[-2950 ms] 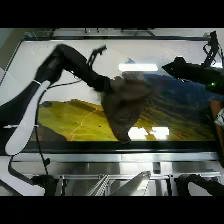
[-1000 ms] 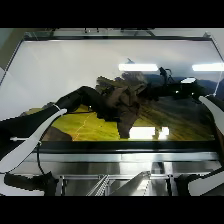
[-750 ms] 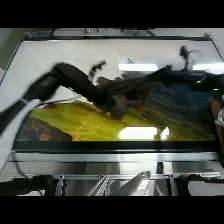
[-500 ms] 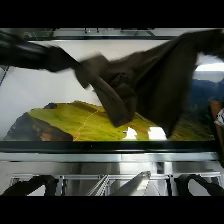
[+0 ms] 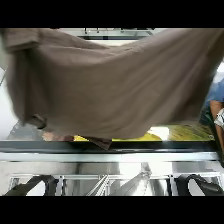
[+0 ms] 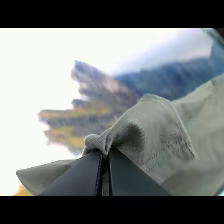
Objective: Fold the shirts.
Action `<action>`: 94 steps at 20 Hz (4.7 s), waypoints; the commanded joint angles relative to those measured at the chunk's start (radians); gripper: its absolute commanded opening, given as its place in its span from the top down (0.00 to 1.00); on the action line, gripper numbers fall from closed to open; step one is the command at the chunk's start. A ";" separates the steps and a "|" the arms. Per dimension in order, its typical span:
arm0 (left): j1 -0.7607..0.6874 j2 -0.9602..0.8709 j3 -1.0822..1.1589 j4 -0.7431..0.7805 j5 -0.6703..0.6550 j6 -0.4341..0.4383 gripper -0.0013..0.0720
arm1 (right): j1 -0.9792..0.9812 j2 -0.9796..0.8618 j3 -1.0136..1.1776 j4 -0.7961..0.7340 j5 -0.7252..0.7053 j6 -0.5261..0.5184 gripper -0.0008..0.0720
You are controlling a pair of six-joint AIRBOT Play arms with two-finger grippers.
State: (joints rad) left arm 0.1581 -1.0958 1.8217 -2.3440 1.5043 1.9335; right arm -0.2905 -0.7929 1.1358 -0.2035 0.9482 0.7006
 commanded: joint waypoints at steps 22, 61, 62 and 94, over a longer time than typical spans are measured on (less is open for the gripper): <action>0.064 -0.271 -0.760 0.282 0.105 -0.259 0.04 | -0.272 -0.697 -0.040 -0.784 0.362 0.486 0.08; 0.051 -0.212 -0.845 0.284 -0.347 -0.145 0.04 | -0.098 -0.878 -0.134 -0.779 0.419 0.500 0.24; 0.038 -0.251 -0.818 0.282 -0.352 -0.146 0.04 | -0.098 -0.878 -0.134 -0.778 0.418 0.500 0.24; 0.512 -0.454 -1.111 0.023 -0.092 0.180 0.04 | -0.092 -0.878 -0.134 -0.674 0.420 0.447 0.39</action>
State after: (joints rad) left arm 0.6838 -1.4540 0.7097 -2.2581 1.4143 2.0636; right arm -0.3836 -1.6714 1.0008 -0.8780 1.3659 1.1473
